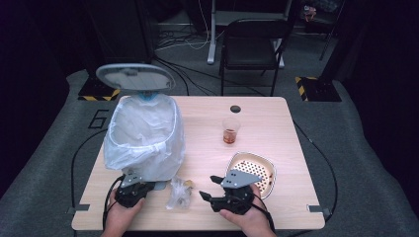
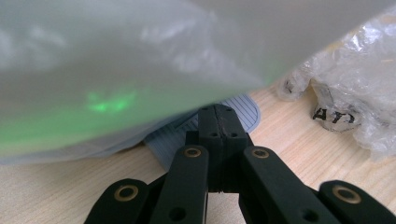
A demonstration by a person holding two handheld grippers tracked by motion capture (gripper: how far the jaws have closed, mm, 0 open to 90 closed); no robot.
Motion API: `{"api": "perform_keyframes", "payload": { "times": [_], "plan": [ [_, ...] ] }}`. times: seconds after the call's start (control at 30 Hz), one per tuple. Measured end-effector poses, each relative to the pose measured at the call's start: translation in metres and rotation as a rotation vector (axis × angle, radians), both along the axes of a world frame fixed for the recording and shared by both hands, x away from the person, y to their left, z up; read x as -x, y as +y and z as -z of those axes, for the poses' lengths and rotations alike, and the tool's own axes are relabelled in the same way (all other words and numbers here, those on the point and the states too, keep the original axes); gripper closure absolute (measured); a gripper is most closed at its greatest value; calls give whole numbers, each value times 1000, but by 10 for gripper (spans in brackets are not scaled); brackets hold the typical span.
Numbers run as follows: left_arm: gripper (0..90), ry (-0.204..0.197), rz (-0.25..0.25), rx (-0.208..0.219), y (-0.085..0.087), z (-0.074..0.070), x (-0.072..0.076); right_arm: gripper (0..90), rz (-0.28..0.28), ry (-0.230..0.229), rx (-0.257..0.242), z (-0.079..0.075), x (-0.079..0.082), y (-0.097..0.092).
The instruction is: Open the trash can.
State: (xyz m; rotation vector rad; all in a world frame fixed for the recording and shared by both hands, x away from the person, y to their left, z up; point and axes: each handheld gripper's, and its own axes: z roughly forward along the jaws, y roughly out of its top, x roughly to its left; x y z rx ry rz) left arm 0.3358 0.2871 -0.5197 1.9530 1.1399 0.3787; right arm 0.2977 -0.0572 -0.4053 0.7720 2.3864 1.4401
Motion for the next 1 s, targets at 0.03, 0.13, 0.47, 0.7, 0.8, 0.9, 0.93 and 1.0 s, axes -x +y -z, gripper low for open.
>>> {"api": "perform_keyframes", "payload": {
  "times": [0.03, 0.13, 0.47, 0.7, 0.8, 0.9, 0.93, 1.0],
  "plan": [
    [900, 3, 3, 2, 1, 0, 0, 395, -4, 7, 1, 3, 0, 4],
    [900, 7, -1, 4, 1, 0, -1, 388, -4, 19, 16, 10, -1, 14],
    [900, 14, -3, 6, 1, -1, 0, 356, -9, 64, -33, 23, -12, 34],
    [900, 10, -2, 6, 0, 0, 0, 307, -3, 54, -17, 28, -19, 53],
    [900, 10, -1, 4, 0, -1, 0, 257, 8, 74, -14, 33, -24, 60],
    [900, 9, -2, 2, 0, -1, 0, 193, 24, 76, 7, 37, -28, 66],
    [900, 9, -5, 4, -1, -1, 0, 183, 25, 75, 10, 39, -28, 68],
    [900, 10, -3, 4, 0, -1, 0, 179, 30, 83, 26, 42, -30, 73]
  ]
}}
